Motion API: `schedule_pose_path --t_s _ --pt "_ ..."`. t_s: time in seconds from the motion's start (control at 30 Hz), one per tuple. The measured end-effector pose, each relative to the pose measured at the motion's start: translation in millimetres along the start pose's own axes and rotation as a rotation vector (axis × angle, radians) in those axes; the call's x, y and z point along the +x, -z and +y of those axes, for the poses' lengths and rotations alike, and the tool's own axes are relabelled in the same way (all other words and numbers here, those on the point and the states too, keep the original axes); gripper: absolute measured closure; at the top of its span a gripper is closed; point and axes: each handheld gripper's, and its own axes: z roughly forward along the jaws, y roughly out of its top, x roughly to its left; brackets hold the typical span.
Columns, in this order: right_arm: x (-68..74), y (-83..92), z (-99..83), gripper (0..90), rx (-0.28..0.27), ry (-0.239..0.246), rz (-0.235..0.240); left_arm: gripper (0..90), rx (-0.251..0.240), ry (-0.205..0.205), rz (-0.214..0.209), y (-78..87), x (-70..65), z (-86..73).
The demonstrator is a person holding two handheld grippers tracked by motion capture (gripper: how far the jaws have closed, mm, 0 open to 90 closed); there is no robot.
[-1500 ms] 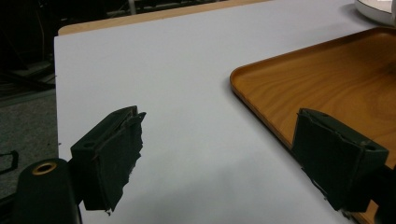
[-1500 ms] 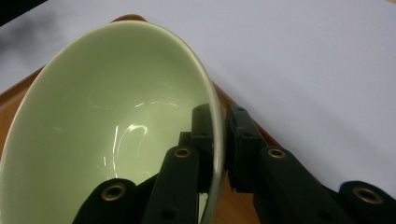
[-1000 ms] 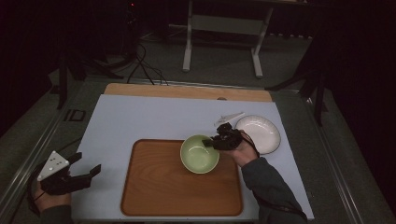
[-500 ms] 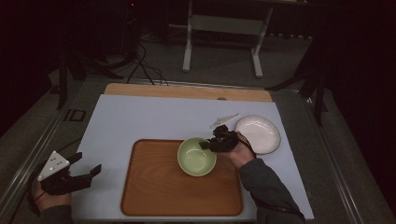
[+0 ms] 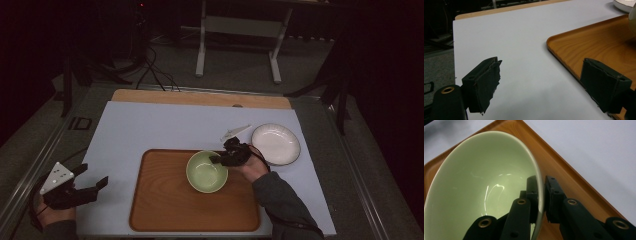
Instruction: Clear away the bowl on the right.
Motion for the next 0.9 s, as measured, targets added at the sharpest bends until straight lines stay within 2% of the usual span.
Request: schedule_pose_path --t_s 0.9 --pt "11.5 -21.6 -2.4 82.5 0.04 0.022 0.047 15.7 0.001 -0.001 -0.003 -0.4 0.0 -0.1"
